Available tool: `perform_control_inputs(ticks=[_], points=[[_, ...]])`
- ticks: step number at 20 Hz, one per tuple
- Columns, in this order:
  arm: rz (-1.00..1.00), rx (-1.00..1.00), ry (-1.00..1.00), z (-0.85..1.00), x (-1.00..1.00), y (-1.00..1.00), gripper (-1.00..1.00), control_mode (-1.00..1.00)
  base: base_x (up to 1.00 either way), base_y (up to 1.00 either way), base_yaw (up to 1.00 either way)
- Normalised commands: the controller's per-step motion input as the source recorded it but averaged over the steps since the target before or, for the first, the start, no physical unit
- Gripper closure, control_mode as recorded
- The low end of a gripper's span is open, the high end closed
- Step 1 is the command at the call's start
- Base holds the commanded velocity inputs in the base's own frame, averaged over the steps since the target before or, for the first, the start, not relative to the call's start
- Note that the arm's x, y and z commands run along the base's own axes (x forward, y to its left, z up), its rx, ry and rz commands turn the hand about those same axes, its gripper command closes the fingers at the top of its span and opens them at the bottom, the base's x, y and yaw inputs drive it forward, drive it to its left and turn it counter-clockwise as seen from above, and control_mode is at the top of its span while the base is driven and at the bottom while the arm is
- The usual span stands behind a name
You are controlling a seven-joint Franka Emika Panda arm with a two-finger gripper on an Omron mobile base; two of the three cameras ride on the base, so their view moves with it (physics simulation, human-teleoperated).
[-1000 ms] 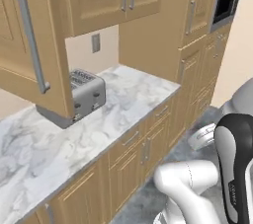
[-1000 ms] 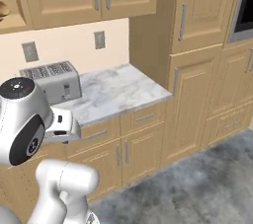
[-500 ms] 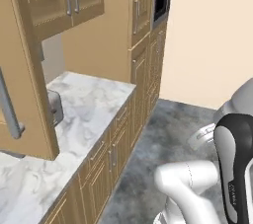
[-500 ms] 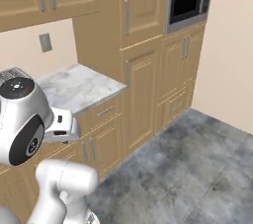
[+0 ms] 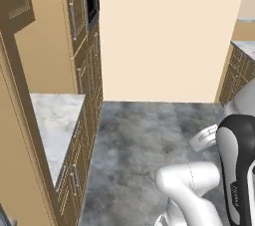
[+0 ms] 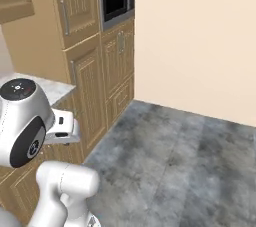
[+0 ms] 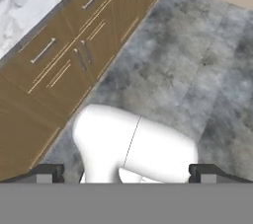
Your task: Organize the utensils by type. Pick up the wooden spoons from the counter and place them in the open cabinet. Then pick up the metallic utensils from the counter and place them in the open drawer.
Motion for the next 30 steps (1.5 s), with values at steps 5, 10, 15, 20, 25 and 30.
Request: perform_control_inputs(ticks=[5, 10, 15, 20, 25, 30], points=[[0.00, 0.00, 0.00, 0.00, 0.00, 0.00, -1.00, 1.00, 0.23, -0.09, -0.57], [0.00, 0.00, 0.00, 0.00, 0.00, 0.00, -1.00, 1.00, 0.50, 0.00, -0.47], [0.00, 0.00, 0.00, 0.00, 0.00, 0.00, -1.00, 1.00, 0.79, 0.01, -0.43], [0.00, 0.00, 0.00, 0.00, 0.00, 0.00, -1.00, 1.00, 0.96, 0.18, -0.40], [0.00, 0.00, 0.00, 0.00, 0.00, 0.00, -1.00, 1.00, 0.98, 0.25, -0.34], [0.00, 0.00, 0.00, 0.00, 0.00, 0.00, -1.00, 1.00, 0.95, 0.31, -0.31]])
